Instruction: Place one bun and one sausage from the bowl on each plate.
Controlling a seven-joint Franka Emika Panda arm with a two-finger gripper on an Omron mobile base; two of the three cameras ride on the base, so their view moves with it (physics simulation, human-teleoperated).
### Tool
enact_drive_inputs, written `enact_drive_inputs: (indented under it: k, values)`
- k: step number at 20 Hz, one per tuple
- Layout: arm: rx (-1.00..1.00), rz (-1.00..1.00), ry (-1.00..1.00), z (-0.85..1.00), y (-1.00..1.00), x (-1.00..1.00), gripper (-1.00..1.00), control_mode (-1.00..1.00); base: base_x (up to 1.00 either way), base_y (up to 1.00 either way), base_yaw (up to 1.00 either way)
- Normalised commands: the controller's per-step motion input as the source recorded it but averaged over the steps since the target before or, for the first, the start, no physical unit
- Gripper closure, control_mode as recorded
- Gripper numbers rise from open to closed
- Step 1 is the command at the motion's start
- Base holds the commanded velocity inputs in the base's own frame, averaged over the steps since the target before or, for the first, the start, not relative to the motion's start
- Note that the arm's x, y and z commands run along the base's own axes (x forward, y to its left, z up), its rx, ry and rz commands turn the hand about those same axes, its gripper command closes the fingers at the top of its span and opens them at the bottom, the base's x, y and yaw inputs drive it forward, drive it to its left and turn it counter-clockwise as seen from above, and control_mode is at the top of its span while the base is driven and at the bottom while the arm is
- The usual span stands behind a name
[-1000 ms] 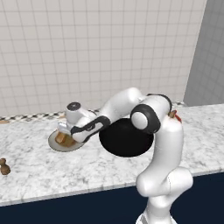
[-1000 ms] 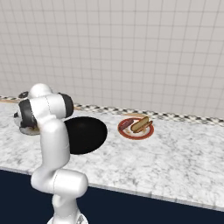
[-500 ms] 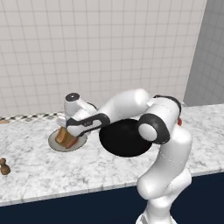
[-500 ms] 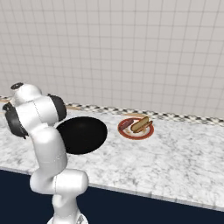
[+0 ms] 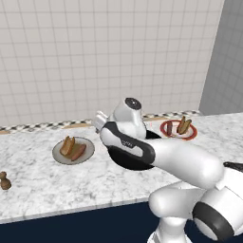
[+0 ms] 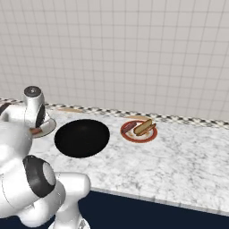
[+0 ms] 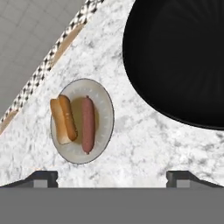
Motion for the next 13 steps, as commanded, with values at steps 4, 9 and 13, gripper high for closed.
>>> enact_drive_inputs:
  k: [4, 9, 13]
  values:
    - [0.20, -0.02, -0.44, 1.00, -0.86, -0.66, -1.00, -1.00, 0.00, 0.00, 0.00]
    - [0.02, -0.01, -0.49, 0.30, -0.05, -0.54, -1.00, -1.00, 0.00, 0.00, 0.00]
    - [-0.15, 0.07, -0.92, 0.69, 0.52, -0.90, -1.00, -1.00, 0.00, 0.00, 0.00]
